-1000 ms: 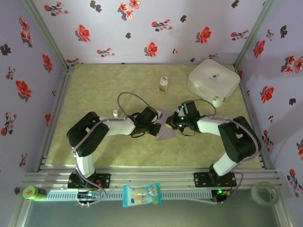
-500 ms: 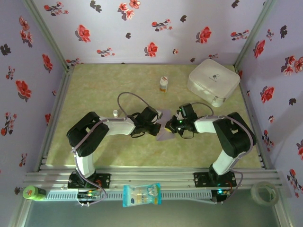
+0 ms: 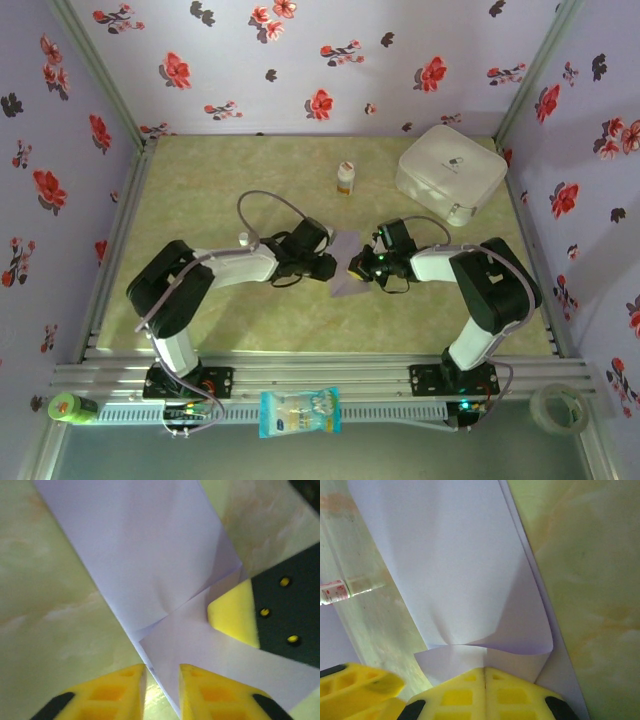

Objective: Fold a paper plane with a square sheet of paper (pick it up from the middle)
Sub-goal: Fold the triangle a second time at the center of the table.

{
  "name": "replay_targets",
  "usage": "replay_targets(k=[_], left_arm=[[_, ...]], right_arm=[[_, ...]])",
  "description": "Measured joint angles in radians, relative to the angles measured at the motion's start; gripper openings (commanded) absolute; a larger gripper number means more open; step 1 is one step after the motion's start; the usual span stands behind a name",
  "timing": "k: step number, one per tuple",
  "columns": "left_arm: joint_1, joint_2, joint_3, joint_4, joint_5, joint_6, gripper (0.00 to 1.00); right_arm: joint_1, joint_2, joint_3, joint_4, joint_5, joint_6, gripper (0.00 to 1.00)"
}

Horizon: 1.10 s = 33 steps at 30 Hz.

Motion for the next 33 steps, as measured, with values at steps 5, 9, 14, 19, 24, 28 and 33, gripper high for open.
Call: replay_targets(k=[5,9,14,19,24,28,33], left_arm=[[0.009,-0.058,0.0,0.009,0.078,-0.106,0.01],[0.007,-0.048,-0.002,0.07,0.185,-0.187,0.0],[-0.003,0.019,-0.002,0.132,0.27,-0.256,0.0],[-0.014,0.082,-0.002,0.143,0.319,-0.288,0.0],[-0.016,0.092,-0.002,0.149,0.342,-0.303,0.0],[-0.016,0.113,-0.002,0.158,0.352,-0.303,0.0],[-0.016,0.138,-0.011,0.161,0.352,-0.303,0.0]], right_arm=[[0.002,-0.002,0.0,-0.001,0.006,0.0,0.0],[0.002,-0.003,0.0,-0.002,0.008,0.0,0.0],[0.002,-0.003,0.0,-0.001,0.011,0.0,0.0],[0.002,-0.003,0.0,-0.001,0.011,0.0,0.0],[0.002,-0.003,0.0,-0.001,0.011,0.0,0.0],[0.002,-0.003,0.0,-0.001,0.011,0.0,0.0],[0.002,-0.003,0.0,-0.001,0.012,0.0,0.0]])
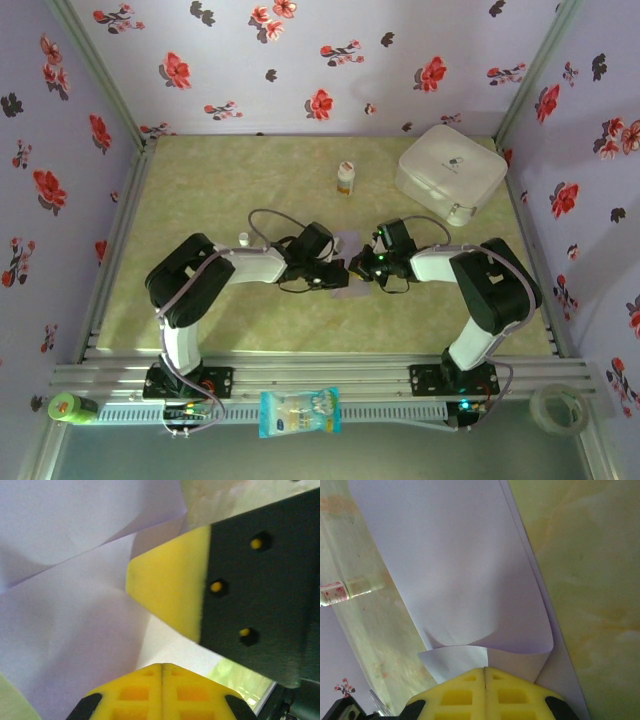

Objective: Fold a paper plane with a square sheet of paper (pick it up from the middle)
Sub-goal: Fold the triangle a second time at the center of the table.

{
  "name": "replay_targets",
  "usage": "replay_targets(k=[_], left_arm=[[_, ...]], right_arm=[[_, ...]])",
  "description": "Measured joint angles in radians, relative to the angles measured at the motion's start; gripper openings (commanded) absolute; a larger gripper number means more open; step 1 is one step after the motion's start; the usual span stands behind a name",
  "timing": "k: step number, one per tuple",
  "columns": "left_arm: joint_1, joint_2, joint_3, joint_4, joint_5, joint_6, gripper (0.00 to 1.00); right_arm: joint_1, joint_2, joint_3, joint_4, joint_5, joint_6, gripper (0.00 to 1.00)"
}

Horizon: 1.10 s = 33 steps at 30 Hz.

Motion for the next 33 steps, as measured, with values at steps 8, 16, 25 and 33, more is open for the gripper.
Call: replay_targets(k=[8,16,25,33], left_arm=[[0.0,0.0,-0.036,0.035,0.0,-0.001,0.0],[-0.002,-0.003,-0.074,0.092,0.0,-0.011,0.0],[-0.006,-0.042,-0.135,0.129,-0.004,-0.03,0.0],[-0.011,-0.076,-0.161,0.092,-0.004,-0.029,0.0]], right_arm=[[0.0,0.0,0.0,0.0,0.0,0.0,0.0],[0.0,0.0,0.0,-0.001,0.002,0.0,0.0],[0.0,0.0,0.0,-0.002,0.003,-0.003,0.0],[0.0,0.0,0.0,-0.003,0.003,-0.003,0.0]])
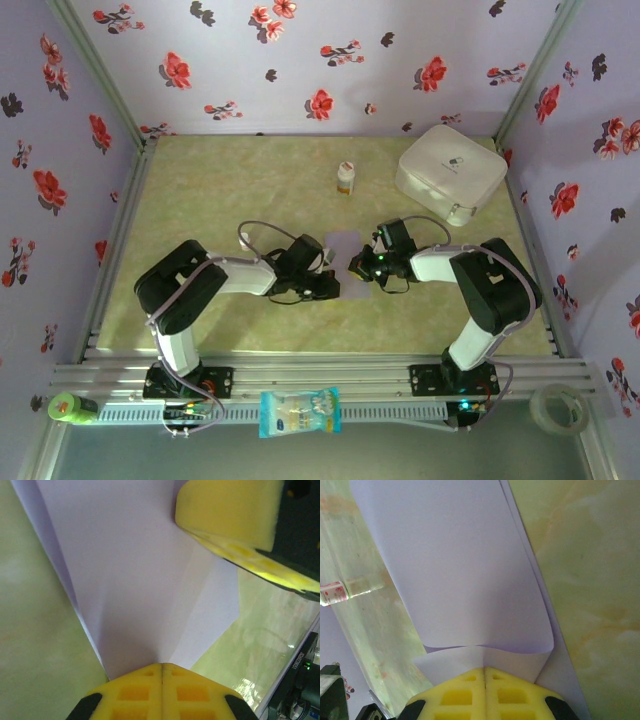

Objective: Fold a paper plane with a square sheet of paper (pick it up from the middle)
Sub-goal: Fold the triangle a second time at the center of the table.

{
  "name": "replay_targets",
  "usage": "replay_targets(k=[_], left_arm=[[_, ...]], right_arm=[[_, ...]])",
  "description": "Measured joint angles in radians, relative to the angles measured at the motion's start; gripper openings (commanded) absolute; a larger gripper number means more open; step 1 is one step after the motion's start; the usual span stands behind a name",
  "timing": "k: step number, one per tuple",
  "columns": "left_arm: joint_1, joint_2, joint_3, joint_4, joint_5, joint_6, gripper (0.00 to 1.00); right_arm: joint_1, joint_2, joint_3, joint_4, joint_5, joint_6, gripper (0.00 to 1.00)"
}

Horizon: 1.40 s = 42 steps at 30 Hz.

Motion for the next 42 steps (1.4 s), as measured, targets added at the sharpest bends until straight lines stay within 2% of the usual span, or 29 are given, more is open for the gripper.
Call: replay_targets(k=[12,20,34,42], left_arm=[[-0.015,-0.048,0.002,-0.14,0.001,0.041,0.0],[-0.007,-0.122,0.042,-0.134,0.0,0.056,0.01],[0.011,0.048,0.116,-0.086,-0.033,0.056,0.0],[0.001,0.048,0.061,-0.003,-0.052,0.055,0.0]], right_arm=[[0.0,0.0,0.0,0.0,0.0,0.0,0.0],[0.0,0.0,0.0,0.0,0.0,0.0,0.0],[0.0,0.0,0.0,0.001,-0.001,0.0,0.0],[-0.001,-0.023,0.001,-0.03,0.01,-0.001,0.0]])
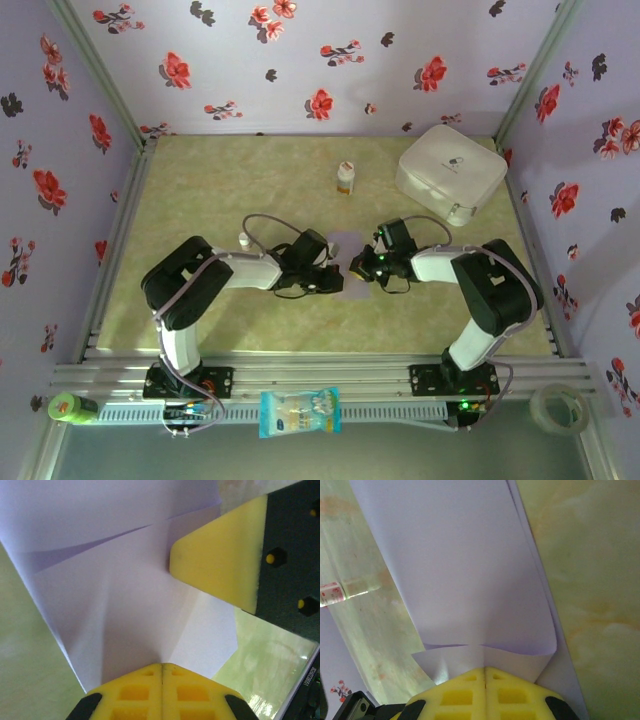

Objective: Fold a paper plane with a square sheet of paper (pick it up from the middle)
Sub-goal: Fold the triangle a second time at the center of the table.

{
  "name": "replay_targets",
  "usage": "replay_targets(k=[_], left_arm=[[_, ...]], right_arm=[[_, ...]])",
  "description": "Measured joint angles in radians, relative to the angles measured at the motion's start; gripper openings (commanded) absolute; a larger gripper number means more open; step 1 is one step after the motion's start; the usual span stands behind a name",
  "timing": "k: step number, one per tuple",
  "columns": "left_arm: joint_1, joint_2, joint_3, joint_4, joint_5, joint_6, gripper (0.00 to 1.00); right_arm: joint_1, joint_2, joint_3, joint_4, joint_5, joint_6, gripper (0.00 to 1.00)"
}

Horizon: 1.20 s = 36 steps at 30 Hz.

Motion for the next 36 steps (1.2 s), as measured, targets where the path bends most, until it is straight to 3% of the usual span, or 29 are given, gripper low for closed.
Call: replay_targets(k=[8,20,36], left_arm=[[-0.021,-0.006,-0.019,0.035,-0.019,-0.002,0.0],[-0.023,-0.006,-0.013,0.025,-0.026,-0.002,0.0],[-0.029,-0.004,-0.018,0.058,-0.051,-0.011,0.0]], right_arm=[[-0.001,-0.063,0.022,-0.042,-0.008,-0.016,0.0],[0.008,0.006,0.029,-0.092,-0.028,-0.086,0.0],[-0.122,0.027,0.041,-0.105,-0.084,-0.131,0.0]])
